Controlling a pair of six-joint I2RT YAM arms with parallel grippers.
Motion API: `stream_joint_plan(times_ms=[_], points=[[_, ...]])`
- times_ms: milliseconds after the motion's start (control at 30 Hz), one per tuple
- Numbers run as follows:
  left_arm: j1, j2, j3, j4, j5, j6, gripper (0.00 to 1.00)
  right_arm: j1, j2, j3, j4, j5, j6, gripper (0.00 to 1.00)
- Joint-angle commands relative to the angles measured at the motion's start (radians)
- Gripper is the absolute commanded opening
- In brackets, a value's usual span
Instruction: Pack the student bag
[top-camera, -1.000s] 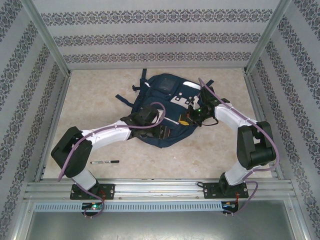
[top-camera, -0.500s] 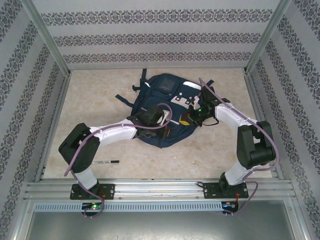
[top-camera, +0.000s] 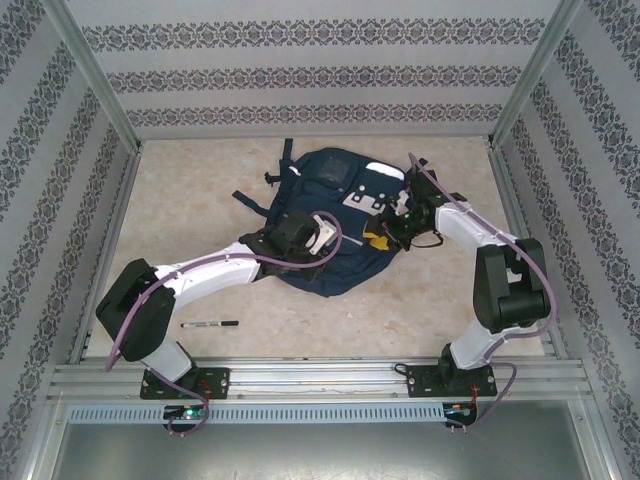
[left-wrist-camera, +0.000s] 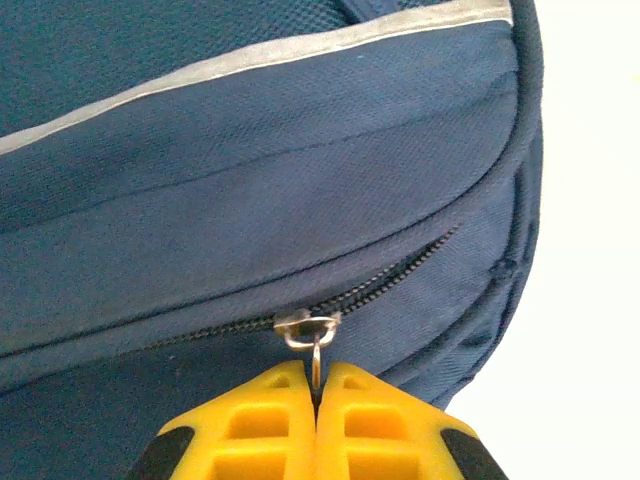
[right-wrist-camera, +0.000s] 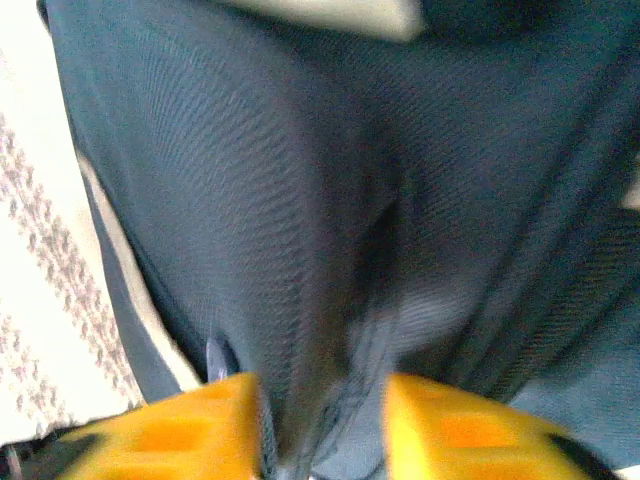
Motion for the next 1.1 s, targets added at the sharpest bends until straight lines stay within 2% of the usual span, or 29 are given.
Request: stream_joint_plan(times_ms=[0,67,133,333,400,433,467,500,533,600,733,800,867,900,933,967,1067], points=[[-0.014,0.018,0.049,0.093,0.143,-0.031,0.00,0.025,-0.167,-0.105,0.110,0.132,0.270,0.57],[-0.022,0.032,0.063,0.134,0.176,-0.050,0.00,0.080,-0.239,-0.161,0.109,0.208,0.378,0.61],[-0.028,0.050,0.079,0.148,0.198,-0.056,0.00,0.123,-0.263,-0.190,0.146,0.224,0.448,0.62],[-0.048,0.095,0.101,0.179,0.245,-0.073,0.00,0.210,-0.182,-0.161,0.216,0.238,0.521,0.59],[-0.049,0.093,0.099,0.190,0.247,-0.077,0.00,0.221,-0.150,-0.150,0.204,0.251,0.523,0.51],[-0.049,0.089,0.097,0.187,0.235,-0.071,0.00,0.220,-0.143,-0.153,0.211,0.258,0.524,0.38],[-0.049,0.082,0.097,0.168,0.208,-0.054,0.00,0.216,-0.141,-0.153,0.209,0.276,0.502,0.20],[-0.047,0.073,0.097,0.136,0.175,-0.031,0.00,0.208,-0.141,-0.145,0.186,0.300,0.470,0.06],[-0.041,0.063,0.099,0.086,0.142,0.005,0.00,0.193,-0.141,-0.129,0.152,0.331,0.414,0.00],[-0.015,0.036,0.092,0.004,0.072,0.060,0.00,0.145,-0.135,-0.083,0.063,0.369,0.288,0.00],[0.074,-0.020,0.042,-0.114,-0.013,0.147,0.00,0.016,-0.105,-0.022,-0.014,0.351,0.061,0.00],[0.105,-0.031,0.022,-0.136,-0.042,0.178,0.00,-0.018,-0.048,0.033,-0.027,0.291,-0.066,0.00],[0.121,-0.018,0.008,-0.122,-0.045,0.187,0.00,-0.005,0.010,0.074,0.021,0.199,-0.154,0.00],[0.122,-0.003,0.017,-0.115,-0.016,0.180,0.00,0.008,0.017,0.067,0.050,0.199,-0.128,0.09],[0.117,0.019,0.037,-0.103,0.037,0.158,0.00,0.022,0.017,0.055,0.070,0.213,-0.074,0.28],[0.104,0.043,0.067,-0.094,0.067,0.122,0.00,0.034,0.006,0.045,0.067,0.244,-0.020,0.39],[0.030,0.101,0.173,-0.083,0.103,0.065,0.00,0.072,-0.085,0.003,-0.018,0.395,0.151,0.56]])
